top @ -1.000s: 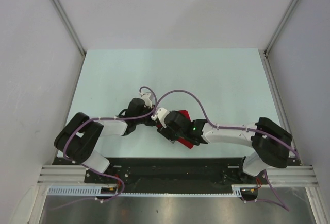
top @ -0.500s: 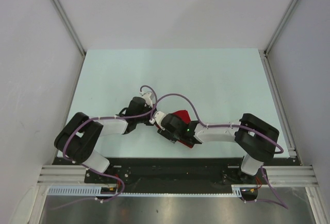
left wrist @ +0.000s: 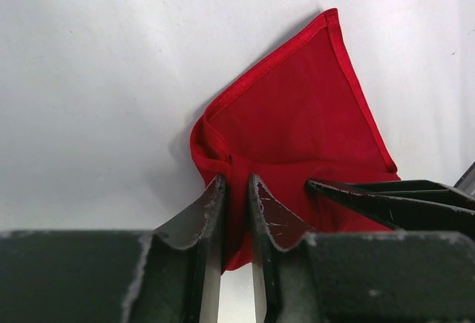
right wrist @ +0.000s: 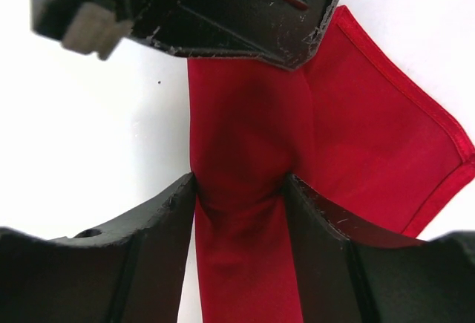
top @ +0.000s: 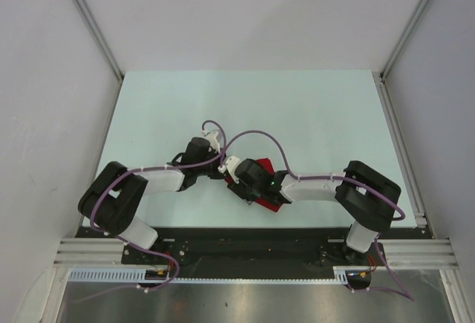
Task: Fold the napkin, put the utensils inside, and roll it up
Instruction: Roll the napkin with the utensil
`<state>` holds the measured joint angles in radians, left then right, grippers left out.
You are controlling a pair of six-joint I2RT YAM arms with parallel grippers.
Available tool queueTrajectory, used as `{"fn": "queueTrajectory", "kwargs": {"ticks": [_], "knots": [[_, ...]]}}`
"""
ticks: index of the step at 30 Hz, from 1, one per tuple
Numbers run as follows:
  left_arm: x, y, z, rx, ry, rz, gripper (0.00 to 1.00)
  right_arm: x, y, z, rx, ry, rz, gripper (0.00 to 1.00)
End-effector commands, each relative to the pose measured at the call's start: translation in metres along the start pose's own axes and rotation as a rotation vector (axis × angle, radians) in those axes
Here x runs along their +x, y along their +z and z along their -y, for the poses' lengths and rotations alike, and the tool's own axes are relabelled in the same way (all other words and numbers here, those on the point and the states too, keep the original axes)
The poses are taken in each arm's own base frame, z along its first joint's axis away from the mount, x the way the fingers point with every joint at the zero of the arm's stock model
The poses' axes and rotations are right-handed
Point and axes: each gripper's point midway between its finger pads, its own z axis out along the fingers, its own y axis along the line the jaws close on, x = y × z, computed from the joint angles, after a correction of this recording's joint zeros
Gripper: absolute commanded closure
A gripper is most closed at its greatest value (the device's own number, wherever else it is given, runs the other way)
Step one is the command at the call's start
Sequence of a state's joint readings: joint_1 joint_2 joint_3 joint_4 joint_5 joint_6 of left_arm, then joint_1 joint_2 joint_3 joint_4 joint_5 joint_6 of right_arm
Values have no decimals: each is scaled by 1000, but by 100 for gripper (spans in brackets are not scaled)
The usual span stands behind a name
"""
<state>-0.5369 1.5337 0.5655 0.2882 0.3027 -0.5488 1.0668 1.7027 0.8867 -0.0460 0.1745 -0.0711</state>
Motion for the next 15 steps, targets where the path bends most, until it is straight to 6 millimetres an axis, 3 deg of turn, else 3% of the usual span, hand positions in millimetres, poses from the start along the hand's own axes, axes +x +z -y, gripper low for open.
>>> {"fn": "queueTrajectory", "kwargs": {"ticks": [1,3,5,6,9,13,15], "knots": [[-23,-3,19,59,40,45,73,45,11,-12,-50,47,-150,44],[-29,-5,18,39,44,66,69,54,12,-13,-76,63,-189,47],[-34,-8,14,11,47,83,57,62,13,-18,-126,140,-220,57],[-40,-12,14,3,54,104,46,64,12,-21,-156,168,-225,60],[-49,-23,2,-43,48,136,32,65,7,-28,-252,260,-216,69],[-55,-38,-25,-109,8,173,27,52,-5,-38,-395,368,-164,74],[-49,-43,-35,-130,-12,176,26,44,-13,-47,-493,422,-137,74]]}}
